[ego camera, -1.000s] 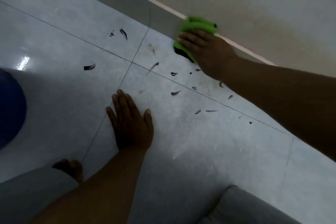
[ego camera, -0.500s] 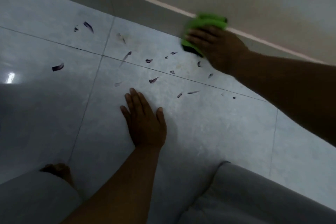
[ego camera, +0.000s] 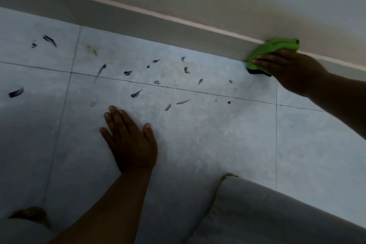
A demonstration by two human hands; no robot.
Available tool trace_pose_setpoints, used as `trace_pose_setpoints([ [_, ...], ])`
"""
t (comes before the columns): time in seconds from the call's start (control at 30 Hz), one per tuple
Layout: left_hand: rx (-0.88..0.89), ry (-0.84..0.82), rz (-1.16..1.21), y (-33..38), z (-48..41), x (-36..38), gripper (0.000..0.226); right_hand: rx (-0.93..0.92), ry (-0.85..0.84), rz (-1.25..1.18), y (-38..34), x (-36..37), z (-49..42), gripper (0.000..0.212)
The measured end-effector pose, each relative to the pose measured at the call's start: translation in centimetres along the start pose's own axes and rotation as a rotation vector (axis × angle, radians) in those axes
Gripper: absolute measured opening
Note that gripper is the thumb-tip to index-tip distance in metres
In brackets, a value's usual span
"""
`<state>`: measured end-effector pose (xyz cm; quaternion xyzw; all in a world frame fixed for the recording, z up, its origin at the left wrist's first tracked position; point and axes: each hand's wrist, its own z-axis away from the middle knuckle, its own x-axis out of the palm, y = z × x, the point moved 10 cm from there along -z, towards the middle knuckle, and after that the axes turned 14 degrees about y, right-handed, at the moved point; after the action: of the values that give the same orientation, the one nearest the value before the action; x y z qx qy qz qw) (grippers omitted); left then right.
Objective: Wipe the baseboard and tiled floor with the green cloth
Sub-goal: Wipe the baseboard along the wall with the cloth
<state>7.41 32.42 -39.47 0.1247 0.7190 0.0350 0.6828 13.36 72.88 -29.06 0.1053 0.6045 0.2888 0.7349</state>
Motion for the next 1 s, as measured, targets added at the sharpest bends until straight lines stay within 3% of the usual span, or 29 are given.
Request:
trace_pose_setpoints([
  [0.23,0.019,0.04,-0.004,0.3,0.1,-0.2,0.077,-0.086,0.417,-0.07,-8.3,-5.9,-14.1,0.056],
  [0.3,0.012,0.049,-0.011,0.1,0.1,-0.2,0.077,-0.07,0.47,-0.043,-9.9,-6.7,-16.5,0.06],
  [0.47,0.014,0.065,0.001,0.1,0.2,-0.1,0.076,-0.028,0.304,-0.129,-6.9,-2.7,-11.0,0.059],
  [0.7,0.005,0.077,0.006,0.1,0.1,-0.4,0.075,0.137,0.095,-0.003,1.7,3.3,3.9,0.058],
  [0.87,0.013,0.075,0.006,0.2,0.1,-0.3,0.076,0.2,0.117,-0.067,0.8,3.2,2.8,0.052],
  [1.0,0.007,0.078,-0.001,0.2,0.1,-0.5,0.076,0.046,0.19,-0.143,-2.0,2.0,-2.2,0.056],
])
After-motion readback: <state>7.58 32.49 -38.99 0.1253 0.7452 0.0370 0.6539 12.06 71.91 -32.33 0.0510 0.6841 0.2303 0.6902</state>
